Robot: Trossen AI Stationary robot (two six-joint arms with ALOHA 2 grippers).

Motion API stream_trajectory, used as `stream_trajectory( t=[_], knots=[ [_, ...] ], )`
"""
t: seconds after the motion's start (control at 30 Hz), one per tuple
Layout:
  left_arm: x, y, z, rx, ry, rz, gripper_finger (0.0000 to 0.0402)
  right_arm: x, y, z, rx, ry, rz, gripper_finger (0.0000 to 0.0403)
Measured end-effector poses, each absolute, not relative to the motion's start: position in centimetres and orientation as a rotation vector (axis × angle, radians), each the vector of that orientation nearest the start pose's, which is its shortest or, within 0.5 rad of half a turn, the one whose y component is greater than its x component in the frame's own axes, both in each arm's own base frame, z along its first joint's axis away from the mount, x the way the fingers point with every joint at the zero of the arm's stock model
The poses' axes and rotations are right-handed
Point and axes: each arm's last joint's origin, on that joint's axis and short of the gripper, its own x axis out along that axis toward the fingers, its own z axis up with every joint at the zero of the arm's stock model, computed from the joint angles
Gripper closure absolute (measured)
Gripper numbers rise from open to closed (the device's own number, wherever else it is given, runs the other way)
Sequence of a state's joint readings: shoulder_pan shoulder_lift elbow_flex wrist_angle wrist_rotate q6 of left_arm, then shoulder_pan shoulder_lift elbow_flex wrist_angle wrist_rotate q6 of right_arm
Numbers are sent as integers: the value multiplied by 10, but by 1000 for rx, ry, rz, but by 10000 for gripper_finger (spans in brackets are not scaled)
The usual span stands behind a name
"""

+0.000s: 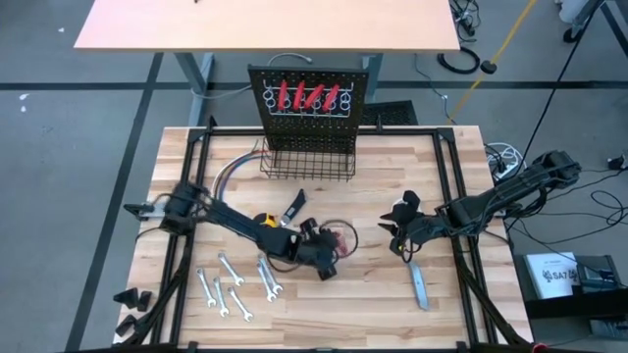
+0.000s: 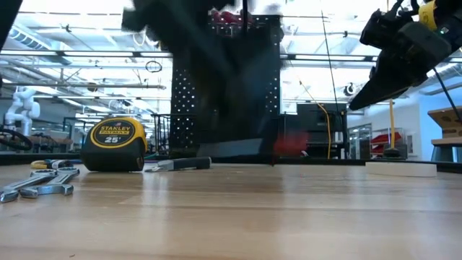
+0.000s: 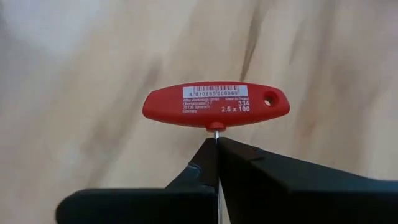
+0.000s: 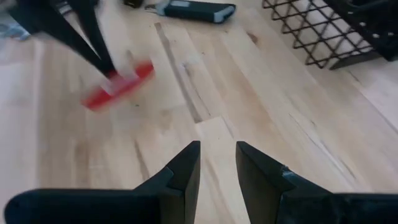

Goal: Hang tools onto peg board
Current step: Hang the allen wrench on the peg board

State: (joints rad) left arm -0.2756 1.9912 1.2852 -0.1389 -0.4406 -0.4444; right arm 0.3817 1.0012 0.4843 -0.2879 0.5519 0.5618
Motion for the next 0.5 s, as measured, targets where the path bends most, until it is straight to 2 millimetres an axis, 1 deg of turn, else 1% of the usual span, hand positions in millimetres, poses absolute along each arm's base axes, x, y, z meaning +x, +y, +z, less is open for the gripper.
stream_trajectory(
  t=[0.03,0.17,0.3,0.33,0.43,0.5],
  knots=[
    [403,-97,175,-113,701,323,399,177,55,190,173,644,-353,310],
    [397,-84,215,-32,592,321,400,176,54,190,174,647,-353,310],
    [393,-72,274,22,334,298,400,176,54,190,179,648,-353,310],
    [392,-66,286,40,278,306,400,177,55,190,183,645,-353,310],
    [393,-51,311,91,110,328,401,177,55,190,190,644,-354,310],
    [394,-38,328,107,-41,315,401,177,55,190,193,643,-357,310]
  ],
)
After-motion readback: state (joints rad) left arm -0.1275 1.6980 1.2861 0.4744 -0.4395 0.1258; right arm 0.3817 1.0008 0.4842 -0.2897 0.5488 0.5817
